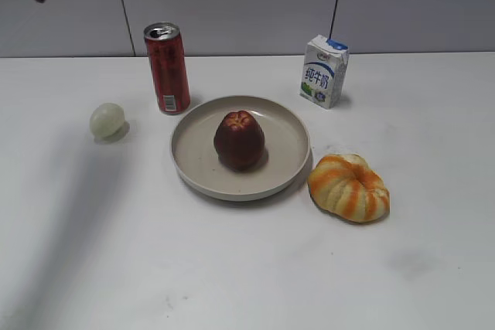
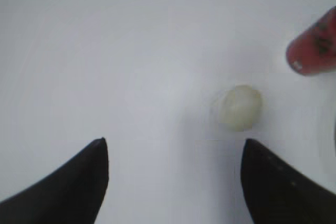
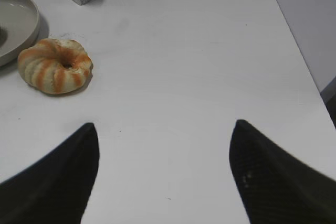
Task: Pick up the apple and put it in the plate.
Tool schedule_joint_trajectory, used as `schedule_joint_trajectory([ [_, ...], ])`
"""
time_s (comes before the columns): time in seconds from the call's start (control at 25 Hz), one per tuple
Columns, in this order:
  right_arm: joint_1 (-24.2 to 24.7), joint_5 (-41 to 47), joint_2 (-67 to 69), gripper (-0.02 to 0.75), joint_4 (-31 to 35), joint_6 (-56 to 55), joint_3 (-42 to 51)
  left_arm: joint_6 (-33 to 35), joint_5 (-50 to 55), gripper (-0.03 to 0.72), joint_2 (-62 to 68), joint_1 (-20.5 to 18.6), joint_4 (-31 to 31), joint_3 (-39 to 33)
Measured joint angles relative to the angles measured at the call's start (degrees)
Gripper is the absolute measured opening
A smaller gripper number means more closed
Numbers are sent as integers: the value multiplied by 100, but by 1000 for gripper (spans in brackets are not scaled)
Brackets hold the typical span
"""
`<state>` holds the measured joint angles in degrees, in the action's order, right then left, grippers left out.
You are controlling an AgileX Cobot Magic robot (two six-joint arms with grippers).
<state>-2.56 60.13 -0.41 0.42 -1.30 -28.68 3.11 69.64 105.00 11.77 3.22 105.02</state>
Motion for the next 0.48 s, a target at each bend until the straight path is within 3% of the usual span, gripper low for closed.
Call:
schedule_joint_trajectory([
  [0.2,0,0,0,585,0,0,0,21,5,593,-977,-802,-578,-1282],
  [0.48,0,0,0,585,0,0,0,185,8,593,-2831,-878,-493,-3557],
])
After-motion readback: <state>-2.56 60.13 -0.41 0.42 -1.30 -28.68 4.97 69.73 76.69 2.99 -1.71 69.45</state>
